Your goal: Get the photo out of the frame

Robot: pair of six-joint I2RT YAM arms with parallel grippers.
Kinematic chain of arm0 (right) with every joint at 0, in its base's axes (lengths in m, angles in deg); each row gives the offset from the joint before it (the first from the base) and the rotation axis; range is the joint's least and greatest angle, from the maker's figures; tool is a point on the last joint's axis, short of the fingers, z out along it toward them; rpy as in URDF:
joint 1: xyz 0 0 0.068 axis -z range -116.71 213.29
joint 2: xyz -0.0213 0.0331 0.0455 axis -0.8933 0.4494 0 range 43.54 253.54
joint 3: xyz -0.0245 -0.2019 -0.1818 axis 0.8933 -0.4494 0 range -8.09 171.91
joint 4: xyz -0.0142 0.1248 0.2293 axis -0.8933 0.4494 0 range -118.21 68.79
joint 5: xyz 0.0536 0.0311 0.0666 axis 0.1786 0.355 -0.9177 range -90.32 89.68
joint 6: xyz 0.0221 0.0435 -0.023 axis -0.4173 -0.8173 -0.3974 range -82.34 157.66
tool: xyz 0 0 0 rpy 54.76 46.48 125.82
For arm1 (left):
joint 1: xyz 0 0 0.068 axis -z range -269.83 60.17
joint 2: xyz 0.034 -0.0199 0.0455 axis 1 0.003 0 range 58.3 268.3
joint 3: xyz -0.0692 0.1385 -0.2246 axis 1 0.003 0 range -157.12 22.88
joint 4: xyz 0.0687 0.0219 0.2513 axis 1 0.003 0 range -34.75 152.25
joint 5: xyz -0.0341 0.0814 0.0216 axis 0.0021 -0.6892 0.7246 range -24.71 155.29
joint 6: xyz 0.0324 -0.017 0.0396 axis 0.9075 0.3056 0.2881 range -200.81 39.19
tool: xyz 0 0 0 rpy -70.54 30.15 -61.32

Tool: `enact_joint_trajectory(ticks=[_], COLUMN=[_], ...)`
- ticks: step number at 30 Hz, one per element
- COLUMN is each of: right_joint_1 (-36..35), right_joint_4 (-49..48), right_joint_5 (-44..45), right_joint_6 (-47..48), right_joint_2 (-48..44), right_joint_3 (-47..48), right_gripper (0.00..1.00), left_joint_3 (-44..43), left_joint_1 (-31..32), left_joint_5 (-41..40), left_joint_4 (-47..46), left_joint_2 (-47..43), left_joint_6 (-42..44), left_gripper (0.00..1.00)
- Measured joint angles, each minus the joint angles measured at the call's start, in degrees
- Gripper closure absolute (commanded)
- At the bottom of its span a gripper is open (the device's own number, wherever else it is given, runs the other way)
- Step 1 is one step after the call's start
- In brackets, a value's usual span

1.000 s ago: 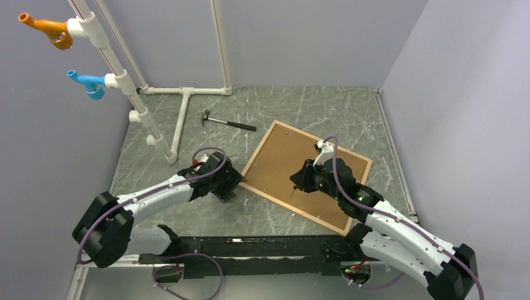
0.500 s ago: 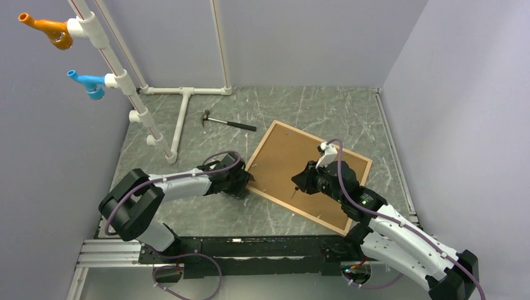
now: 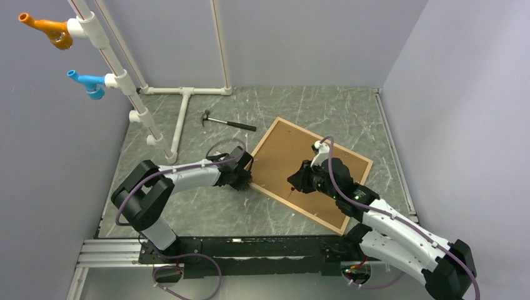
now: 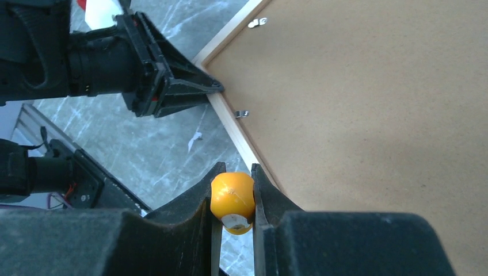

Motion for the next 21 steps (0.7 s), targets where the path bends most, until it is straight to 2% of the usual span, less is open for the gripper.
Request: enact_joint_trajectory(ticks=[4,6,13,21], right_joint_1=[0.59,0.79,3.04,6.08], right_joint_4=[-4.04,-5.46,-11.58,-19.04], right_joint_5=[-2.99,-4.28,-6.86,-10.78], right_joint_6=[-0.24,-0.22,0.46,1.16], right_joint_2=[4.83,8.26,17.84,30.05], right_joint_3=[0.48,1.09,3.78,9.9], right_gripper=[1.0,1.0,1.0,1.0], left_joint_3=[-3.76,-4.15,-5.25,-14.08], left_joint_1=[-0.79,-1.92,-8.0,-12.48], left_joint_5=[-3.54,-4.96,-3.93,1.57], left_joint_4=[3.67,3.85,0.2,-3.41], left_joint_2=[1.92,1.97,3.17,11.19], left_joint_6=[5.31,9.64,26.12,43.5], left_gripper=[0.89,1.0,1.0,1.0])
